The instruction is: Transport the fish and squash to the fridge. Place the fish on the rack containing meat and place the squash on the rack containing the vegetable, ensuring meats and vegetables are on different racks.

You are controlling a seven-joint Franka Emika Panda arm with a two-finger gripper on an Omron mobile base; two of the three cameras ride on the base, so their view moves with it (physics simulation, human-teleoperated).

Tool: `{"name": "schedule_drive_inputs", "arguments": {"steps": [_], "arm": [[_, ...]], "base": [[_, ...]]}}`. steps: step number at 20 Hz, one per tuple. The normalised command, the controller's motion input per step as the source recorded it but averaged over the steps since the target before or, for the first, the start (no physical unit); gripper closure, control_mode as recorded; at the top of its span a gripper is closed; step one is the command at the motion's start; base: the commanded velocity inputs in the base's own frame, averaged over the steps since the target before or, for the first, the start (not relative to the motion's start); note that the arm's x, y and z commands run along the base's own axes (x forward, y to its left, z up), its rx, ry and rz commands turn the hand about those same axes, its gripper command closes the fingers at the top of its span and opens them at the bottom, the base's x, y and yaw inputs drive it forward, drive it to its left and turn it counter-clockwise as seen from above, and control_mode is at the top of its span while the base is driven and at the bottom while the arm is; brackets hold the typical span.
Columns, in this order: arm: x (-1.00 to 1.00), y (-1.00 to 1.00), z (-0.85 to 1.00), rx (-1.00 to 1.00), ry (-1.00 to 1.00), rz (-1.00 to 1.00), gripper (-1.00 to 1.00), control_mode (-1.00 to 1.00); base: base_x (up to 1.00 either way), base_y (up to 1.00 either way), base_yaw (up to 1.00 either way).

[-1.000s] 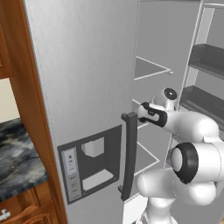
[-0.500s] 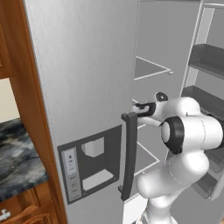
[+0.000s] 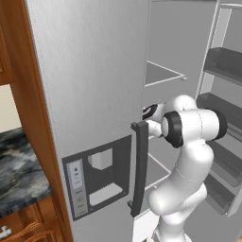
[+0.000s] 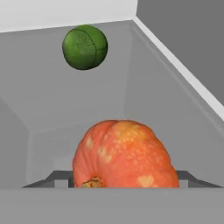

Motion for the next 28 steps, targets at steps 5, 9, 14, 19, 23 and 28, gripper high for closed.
{"name": "schedule_drive_inputs", "arguments": {"steps": [5, 9, 14, 19, 23, 28], "arm": [[0.42, 0.00, -0.44, 0.00, 0.03, 0.00, 1.00, -1.00], [0.28, -0.04, -0.35, 0.00, 0.00, 0.00, 1.00, -1.00], [0.09, -0.02, -0.42, 0.00, 0.00, 0.00, -1.00, -1.00], [-0.03, 0.08, -0.12, 0.00, -0.01, 0.00, -1.00, -1.00], [-0.09, 0.00, 0.00, 0.00, 0.00, -0.06, -1.00, -1.00], [-0.38, 0.00, 0.01, 0.00, -0.01, -0.07, -1.00, -1.00]], "base": [[0.00, 0.00, 0.00], [0.00, 0.00, 0.00], [0.00, 0.00, 0.00], [0.00, 0.00, 0.00], [0.00, 0.00, 0.00], [0.00, 0.00, 0.00]]}}
